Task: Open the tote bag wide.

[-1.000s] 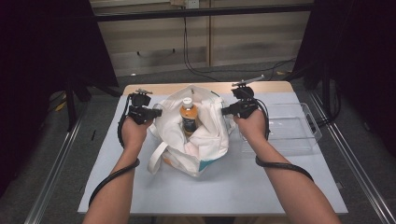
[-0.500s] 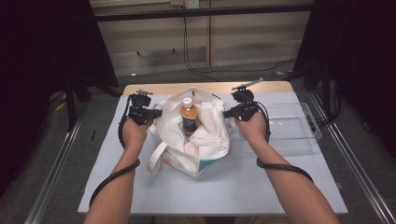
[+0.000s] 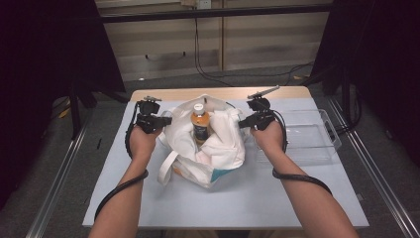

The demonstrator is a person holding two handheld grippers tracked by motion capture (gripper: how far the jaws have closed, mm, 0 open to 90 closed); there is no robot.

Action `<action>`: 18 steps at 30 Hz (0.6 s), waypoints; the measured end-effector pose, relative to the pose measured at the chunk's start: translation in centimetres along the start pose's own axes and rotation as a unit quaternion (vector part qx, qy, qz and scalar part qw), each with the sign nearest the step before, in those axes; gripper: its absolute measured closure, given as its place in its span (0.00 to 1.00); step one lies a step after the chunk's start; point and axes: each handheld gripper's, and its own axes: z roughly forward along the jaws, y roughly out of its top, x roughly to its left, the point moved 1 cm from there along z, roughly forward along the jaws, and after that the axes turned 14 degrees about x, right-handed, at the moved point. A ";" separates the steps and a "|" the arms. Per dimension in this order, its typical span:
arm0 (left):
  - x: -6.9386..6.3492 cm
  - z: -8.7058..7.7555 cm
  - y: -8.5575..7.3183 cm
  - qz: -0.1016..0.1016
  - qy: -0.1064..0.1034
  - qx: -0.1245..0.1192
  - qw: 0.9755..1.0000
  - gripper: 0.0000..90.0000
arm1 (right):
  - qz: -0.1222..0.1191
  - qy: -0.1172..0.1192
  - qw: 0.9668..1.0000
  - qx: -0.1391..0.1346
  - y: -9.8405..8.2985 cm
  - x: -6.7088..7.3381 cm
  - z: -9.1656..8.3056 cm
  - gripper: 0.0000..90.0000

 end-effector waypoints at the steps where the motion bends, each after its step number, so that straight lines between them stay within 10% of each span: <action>1: 0.0 0.1 0.0 0.000 0.000 -0.001 1.000 0.97 | -0.002 -0.002 1.000 0.000 0.0 0.0 0.1 0.99; 11: 0.4 0.5 -0.2 -0.008 0.003 0.011 1.000 0.97 | -0.009 -0.007 1.000 0.004 -0.2 -0.3 0.4 1.00; 14: 0.7 0.6 -0.5 -0.015 0.007 0.014 1.000 0.97 | -0.021 -0.040 0.999 0.017 -0.4 -0.5 0.6 1.00; 18: 0.6 0.0 -0.4 -0.011 -0.004 -0.001 1.000 0.96 | -0.007 -0.018 1.000 0.009 -0.9 -1.3 0.8 1.00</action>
